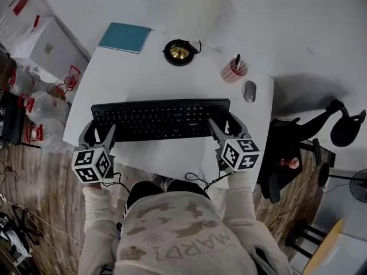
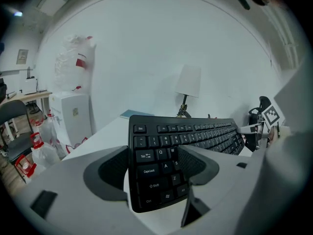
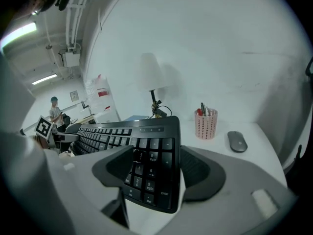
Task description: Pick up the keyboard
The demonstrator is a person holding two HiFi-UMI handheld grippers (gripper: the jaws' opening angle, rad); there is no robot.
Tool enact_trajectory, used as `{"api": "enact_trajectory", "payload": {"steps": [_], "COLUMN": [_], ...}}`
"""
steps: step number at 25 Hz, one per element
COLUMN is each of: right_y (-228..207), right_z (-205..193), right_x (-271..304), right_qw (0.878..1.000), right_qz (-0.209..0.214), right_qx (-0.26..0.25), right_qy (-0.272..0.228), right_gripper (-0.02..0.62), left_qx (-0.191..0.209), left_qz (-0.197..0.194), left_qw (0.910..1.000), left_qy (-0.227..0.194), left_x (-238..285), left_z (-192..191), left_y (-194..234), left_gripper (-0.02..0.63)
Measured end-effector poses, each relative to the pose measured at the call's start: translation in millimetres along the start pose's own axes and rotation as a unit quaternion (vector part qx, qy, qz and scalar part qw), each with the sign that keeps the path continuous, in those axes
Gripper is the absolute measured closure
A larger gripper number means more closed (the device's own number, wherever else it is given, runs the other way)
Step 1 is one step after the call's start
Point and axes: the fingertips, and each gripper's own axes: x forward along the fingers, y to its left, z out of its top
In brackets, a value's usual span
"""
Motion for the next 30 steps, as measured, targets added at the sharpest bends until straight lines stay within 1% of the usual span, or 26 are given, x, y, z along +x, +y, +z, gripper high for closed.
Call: {"api": "enact_trajectory", "payload": {"steps": [4, 10, 18, 25, 30], "right_y": [-2, -3, -3, -7, -5], "right_z": [23, 52, 83, 105, 116], "right_x": [-15, -40, -75, -103, -121], "right_qw": [0.999, 0.996, 0.989, 0.983, 0.979], "right_qz": [-0.016, -0.032, -0.049, -0.067, -0.076], "right_qx": [-0.014, -0.025, -0.04, -0.051, -0.053], "right_qy": [-0.035, -0.083, -0.13, -0.162, -0.184], "right_gripper": [0.284, 0.284, 0.284, 0.282, 0.282], "left_qx": [0.015, 0.041, 0.058, 0.066, 0.079], "left_qz": [-0.006, -0.014, -0.029, -0.047, -0.056], "left_qw": [0.9993, 0.9953, 0.9897, 0.9853, 0.9804], "left_qy": [-0.035, -0.087, -0.128, -0.151, -0.172], "left_x": [-6, -18, -32, -38, -48], "left_z": [26, 65, 102, 126, 144], "left_y": [-11, -28, -50, -69, -79], "left_gripper": [0.279, 0.279, 0.279, 0.279, 0.279]}}
